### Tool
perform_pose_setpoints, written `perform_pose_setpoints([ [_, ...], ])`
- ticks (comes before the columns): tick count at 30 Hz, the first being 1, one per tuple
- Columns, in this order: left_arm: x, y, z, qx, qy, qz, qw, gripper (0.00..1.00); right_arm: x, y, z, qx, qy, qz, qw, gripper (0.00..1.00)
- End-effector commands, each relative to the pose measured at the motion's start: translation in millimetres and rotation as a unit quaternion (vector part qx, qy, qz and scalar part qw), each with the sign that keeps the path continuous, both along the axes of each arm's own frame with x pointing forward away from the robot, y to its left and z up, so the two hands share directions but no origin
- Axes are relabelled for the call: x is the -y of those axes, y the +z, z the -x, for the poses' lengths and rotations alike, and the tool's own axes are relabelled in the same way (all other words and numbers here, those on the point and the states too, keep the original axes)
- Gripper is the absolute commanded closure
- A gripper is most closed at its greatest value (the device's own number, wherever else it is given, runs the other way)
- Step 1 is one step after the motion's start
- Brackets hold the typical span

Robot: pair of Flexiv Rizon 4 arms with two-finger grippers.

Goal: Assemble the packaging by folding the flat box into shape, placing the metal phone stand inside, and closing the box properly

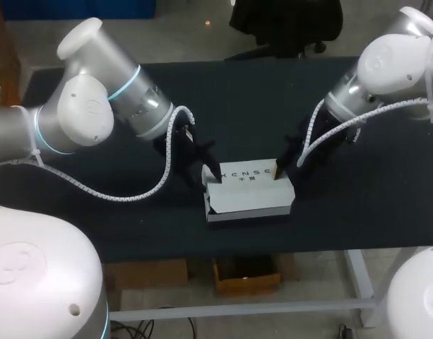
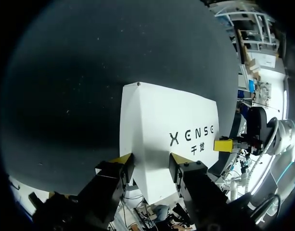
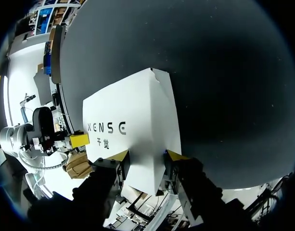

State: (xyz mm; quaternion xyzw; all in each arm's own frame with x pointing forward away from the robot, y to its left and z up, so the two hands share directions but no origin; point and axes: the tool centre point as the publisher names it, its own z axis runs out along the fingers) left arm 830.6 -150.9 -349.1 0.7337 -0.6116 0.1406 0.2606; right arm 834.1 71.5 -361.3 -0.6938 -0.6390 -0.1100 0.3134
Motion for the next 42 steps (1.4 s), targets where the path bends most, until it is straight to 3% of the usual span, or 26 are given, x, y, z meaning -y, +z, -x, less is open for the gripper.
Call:
perform_pose_setpoints([
  [1, 5, 2.8, -1.8, -0.004, -0.002, -0.003, 1.000, 0.52, -3, 3, -2.7, -0.006, 0.002, -0.001, 1.000, 0.56],
  [42, 9, 15.7, -19.2, -0.104, -0.021, 0.013, 0.994, 0.50, -6, 14, -15.3, -0.036, 0.000, 0.001, 0.999, 0.58],
])
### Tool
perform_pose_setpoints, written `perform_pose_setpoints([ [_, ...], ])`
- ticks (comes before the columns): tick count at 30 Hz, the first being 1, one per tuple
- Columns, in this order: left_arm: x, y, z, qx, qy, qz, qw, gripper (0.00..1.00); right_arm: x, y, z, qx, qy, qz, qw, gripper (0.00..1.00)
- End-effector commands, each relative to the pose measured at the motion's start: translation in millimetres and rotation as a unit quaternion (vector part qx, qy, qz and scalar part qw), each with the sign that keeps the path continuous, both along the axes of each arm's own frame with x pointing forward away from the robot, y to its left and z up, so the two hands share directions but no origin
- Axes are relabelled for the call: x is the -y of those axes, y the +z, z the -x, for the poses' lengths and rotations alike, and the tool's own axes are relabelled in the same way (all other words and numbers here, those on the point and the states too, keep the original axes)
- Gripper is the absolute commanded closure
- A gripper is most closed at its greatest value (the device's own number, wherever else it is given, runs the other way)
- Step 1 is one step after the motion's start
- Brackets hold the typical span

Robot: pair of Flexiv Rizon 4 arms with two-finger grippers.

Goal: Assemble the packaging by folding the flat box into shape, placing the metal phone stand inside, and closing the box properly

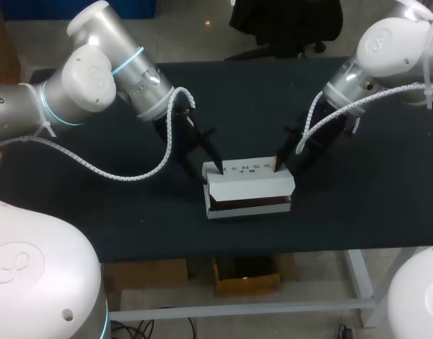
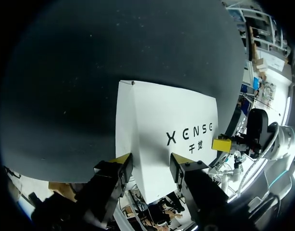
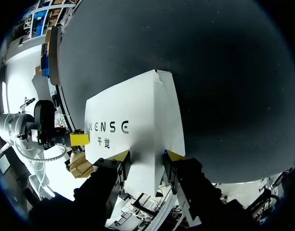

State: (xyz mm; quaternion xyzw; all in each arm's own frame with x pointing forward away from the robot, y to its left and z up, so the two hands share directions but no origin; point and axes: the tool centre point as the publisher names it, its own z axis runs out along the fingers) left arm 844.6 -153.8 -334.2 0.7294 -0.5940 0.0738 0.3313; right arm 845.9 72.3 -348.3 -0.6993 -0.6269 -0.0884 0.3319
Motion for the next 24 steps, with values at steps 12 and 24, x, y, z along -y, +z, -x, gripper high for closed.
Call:
perform_pose_setpoints([
  [12, 4.9, 3.6, -3.0, -0.020, -0.005, 0.000, 1.000, 0.52, -5.1, 3.1, -3.9, -0.015, 0.004, -0.003, 1.000, 0.58],
  [24, 4.5, 6.7, 0.1, -0.033, -0.006, 0.002, 0.999, 0.53, -6.6, 6.8, -0.6, -0.027, 0.008, -0.004, 1.000, 0.58],
])
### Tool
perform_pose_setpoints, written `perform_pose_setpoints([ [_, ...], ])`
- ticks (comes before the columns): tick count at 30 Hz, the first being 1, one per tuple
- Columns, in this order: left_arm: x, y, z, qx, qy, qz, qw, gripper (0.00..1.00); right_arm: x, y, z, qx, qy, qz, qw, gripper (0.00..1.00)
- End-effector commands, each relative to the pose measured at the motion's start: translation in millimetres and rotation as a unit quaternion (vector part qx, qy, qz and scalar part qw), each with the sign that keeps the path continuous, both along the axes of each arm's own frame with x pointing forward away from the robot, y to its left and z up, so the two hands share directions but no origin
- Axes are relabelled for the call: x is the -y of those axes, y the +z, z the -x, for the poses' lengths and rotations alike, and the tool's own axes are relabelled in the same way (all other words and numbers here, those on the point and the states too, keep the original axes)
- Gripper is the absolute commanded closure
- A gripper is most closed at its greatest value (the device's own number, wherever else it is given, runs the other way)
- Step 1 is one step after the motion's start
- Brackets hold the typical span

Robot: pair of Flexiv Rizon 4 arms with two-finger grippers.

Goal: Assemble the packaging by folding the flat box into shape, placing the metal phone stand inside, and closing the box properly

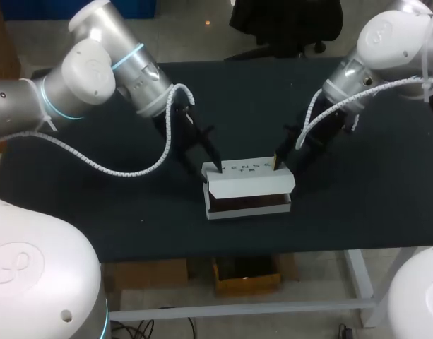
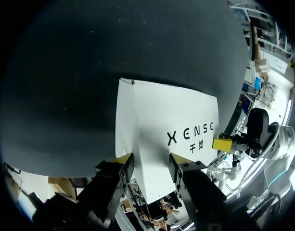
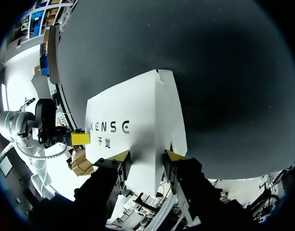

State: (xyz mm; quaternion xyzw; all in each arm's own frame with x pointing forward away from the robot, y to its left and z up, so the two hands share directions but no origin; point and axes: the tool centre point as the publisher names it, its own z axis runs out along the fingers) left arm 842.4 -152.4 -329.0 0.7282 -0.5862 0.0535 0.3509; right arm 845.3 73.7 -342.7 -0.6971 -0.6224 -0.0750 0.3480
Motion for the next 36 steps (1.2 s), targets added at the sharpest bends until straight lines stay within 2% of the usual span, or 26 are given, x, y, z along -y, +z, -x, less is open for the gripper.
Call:
perform_pose_setpoints([
  [1, 6.0, 1.6, -2.0, -0.005, -0.003, -0.001, 1.000, 0.53, -5.4, 1.7, -0.9, -0.006, 0.003, 0.000, 1.000, 0.58],
  [36, 2.3, 6.7, -8.5, -0.060, -0.008, 0.008, 0.998, 0.53, -10.0, 7.8, -1.7, -0.036, 0.006, -0.006, 0.999, 0.58],
])
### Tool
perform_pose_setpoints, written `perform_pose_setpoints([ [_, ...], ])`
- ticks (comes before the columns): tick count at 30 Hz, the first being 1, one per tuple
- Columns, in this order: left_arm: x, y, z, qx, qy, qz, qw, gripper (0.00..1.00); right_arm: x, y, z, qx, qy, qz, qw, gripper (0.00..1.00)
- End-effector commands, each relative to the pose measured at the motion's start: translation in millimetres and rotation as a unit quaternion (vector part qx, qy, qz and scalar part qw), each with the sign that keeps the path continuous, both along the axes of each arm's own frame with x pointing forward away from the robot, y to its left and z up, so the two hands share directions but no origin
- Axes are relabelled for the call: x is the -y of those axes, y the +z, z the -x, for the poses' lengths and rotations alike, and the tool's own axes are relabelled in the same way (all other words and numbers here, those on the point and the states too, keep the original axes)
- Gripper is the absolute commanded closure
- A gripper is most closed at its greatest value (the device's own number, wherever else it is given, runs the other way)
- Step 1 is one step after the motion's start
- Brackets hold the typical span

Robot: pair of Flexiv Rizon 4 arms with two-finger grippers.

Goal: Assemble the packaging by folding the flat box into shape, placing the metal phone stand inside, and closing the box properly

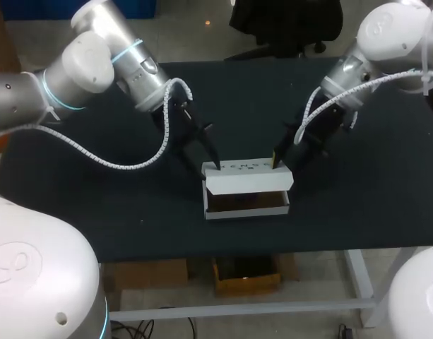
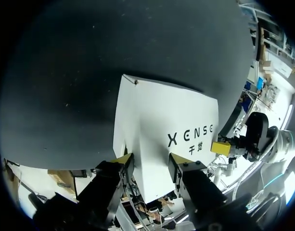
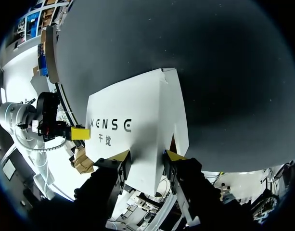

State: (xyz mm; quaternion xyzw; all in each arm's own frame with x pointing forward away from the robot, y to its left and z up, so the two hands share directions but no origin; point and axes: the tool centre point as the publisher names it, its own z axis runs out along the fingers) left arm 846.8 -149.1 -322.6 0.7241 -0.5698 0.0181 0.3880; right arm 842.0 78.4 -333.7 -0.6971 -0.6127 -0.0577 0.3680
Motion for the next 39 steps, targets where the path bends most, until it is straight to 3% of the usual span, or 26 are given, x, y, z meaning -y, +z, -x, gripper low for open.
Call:
perform_pose_setpoints([
  [1, 6, 0.5, -4.2, -0.007, -0.003, -0.001, 1.000, 0.53, -5, -1, -5.4, -0.009, 0.006, -0.003, 1.000, 0.58],
  [39, 4, 6.3, -9.9, -0.056, 0.003, 0.002, 0.998, 0.52, -5, -1, -18.6, -0.050, 0.017, -0.018, 0.998, 0.58],
])
